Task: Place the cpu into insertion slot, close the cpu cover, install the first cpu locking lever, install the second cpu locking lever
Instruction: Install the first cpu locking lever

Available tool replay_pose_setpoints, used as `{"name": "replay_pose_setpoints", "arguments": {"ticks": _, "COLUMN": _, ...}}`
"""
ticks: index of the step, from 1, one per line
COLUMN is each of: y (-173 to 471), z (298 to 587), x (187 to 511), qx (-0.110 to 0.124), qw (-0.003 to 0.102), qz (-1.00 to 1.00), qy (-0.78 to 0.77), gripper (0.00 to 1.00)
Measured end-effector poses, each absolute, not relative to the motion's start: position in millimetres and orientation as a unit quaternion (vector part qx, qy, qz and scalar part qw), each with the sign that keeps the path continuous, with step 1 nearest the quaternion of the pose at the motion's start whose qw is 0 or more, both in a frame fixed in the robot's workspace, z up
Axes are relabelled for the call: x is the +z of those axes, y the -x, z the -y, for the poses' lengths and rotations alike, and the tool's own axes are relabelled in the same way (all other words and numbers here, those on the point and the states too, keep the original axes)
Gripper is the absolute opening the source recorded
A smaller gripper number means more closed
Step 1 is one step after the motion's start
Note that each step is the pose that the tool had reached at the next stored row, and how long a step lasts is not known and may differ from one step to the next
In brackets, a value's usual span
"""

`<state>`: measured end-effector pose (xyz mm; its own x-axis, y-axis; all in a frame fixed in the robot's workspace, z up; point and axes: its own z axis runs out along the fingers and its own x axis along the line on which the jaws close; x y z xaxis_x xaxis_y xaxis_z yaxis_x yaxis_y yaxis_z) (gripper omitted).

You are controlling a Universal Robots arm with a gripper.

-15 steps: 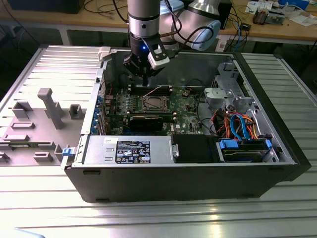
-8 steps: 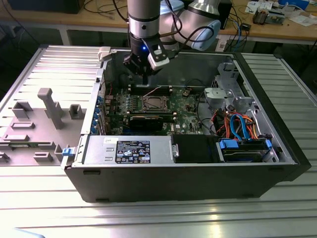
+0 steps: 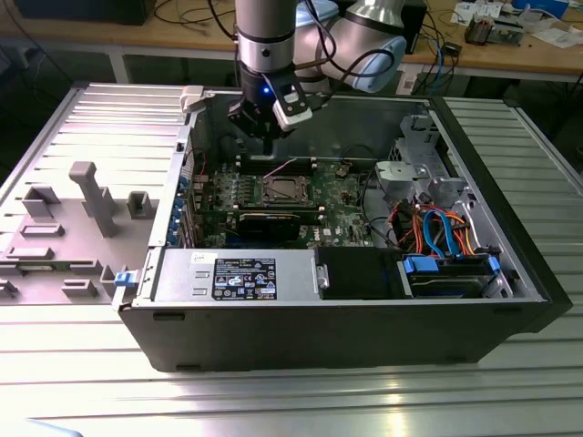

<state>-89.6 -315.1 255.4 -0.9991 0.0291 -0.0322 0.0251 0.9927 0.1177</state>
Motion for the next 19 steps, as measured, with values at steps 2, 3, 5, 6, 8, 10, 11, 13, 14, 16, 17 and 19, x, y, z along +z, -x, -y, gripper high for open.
{"name": "replay_pose_setpoints", "arguments": {"ticks": 2, "y": 87, "z": 315, "x": 254, "qx": 0.053, "qw": 0.017, "qz": -0.998, "qy": -0.013, "gripper": 0.11}}
{"name": "replay_pose_setpoints", "arguments": {"ticks": 3, "y": 86, "z": 315, "x": 254, "qx": 0.049, "qw": 0.017, "qz": -0.999, "qy": -0.013, "gripper": 0.11}}
{"name": "replay_pose_setpoints", "arguments": {"ticks": 5, "y": 85, "z": 315, "x": 252, "qx": 0.047, "qw": 0.017, "qz": -0.999, "qy": -0.013, "gripper": 0.11}}
{"name": "replay_pose_setpoints", "arguments": {"ticks": 6, "y": 83, "z": 315, "x": 251, "qx": 0.047, "qw": 0.017, "qz": -0.999, "qy": -0.014, "gripper": 0.11}}
{"name": "replay_pose_setpoints", "arguments": {"ticks": 8, "y": 81, "z": 315, "x": 249, "qx": 0.047, "qw": 0.017, "qz": -0.999, "qy": -0.014, "gripper": 0.11}}
{"name": "replay_pose_setpoints", "arguments": {"ticks": 10, "y": 79, "z": 315, "x": 248, "qx": 0.047, "qw": 0.018, "qz": -0.999, "qy": -0.014, "gripper": 0.11}}
{"name": "replay_pose_setpoints", "arguments": {"ticks": 11, "y": 78, "z": 315, "x": 247, "qx": 0.047, "qw": 0.018, "qz": -0.999, "qy": -0.014, "gripper": 0.11}}
{"name": "replay_pose_setpoints", "arguments": {"ticks": 13, "y": 77, "z": 315, "x": 246, "qx": 0.047, "qw": 0.019, "qz": -0.999, "qy": -0.009, "gripper": 0.11}}
{"name": "replay_pose_setpoints", "arguments": {"ticks": 14, "y": 77, "z": 315, "x": 245, "qx": 0.047, "qw": 0.019, "qz": -0.999, "qy": -0.006, "gripper": 0.11}}
{"name": "replay_pose_setpoints", "arguments": {"ticks": 16, "y": 75, "z": 315, "x": 244, "qx": 0.047, "qw": 0.020, "qz": -0.999, "qy": -0.005, "gripper": 0.11}}
{"name": "replay_pose_setpoints", "arguments": {"ticks": 17, "y": 74, "z": 315, "x": 244, "qx": 0.047, "qw": 0.020, "qz": -0.999, "qy": -0.005, "gripper": 0.11}}
{"name": "replay_pose_setpoints", "arguments": {"ticks": 19, "y": 71, "z": 315, "x": 242, "qx": 0.047, "qw": 0.020, "qz": -0.999, "qy": -0.005, "gripper": 0.11}}
